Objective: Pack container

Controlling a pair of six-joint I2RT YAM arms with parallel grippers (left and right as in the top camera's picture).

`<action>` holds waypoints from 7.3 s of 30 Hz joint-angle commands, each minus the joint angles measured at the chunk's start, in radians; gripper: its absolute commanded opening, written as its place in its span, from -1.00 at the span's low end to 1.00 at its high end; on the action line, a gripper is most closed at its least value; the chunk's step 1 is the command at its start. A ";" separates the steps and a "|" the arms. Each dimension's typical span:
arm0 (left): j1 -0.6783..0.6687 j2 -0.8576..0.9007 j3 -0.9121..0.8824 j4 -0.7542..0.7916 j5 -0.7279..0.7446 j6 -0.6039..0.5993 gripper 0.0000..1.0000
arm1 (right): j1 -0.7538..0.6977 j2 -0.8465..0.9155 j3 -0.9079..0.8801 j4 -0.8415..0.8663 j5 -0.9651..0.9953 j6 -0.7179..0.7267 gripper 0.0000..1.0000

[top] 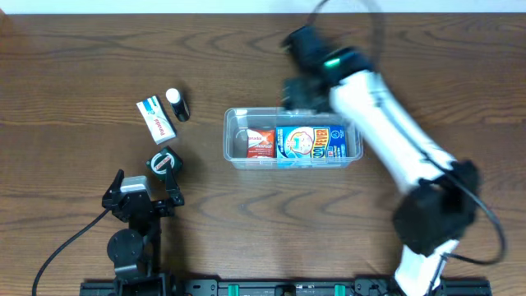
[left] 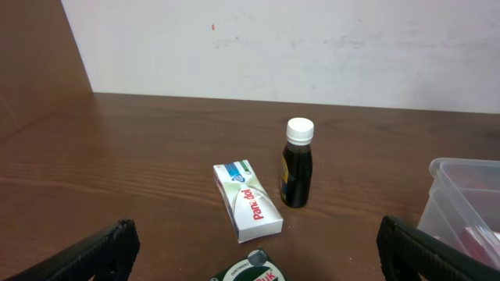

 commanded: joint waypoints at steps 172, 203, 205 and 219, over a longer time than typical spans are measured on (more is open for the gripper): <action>-0.122 1.794 1.183 -0.187 -0.013 -0.050 -0.20 | -0.780 -0.053 0.019 -0.058 0.093 -0.201 0.99; -0.129 1.643 1.185 -0.221 -0.050 -0.051 -0.35 | -0.780 -0.053 0.019 -0.058 0.093 -0.201 0.99; -0.138 1.598 1.185 -0.238 -0.050 -0.051 -0.35 | -0.780 -0.053 0.019 -0.058 0.094 -0.201 0.99; -0.296 1.331 1.185 -0.434 -0.050 -0.076 -0.34 | -0.780 -0.053 0.019 -0.058 0.094 -0.201 0.98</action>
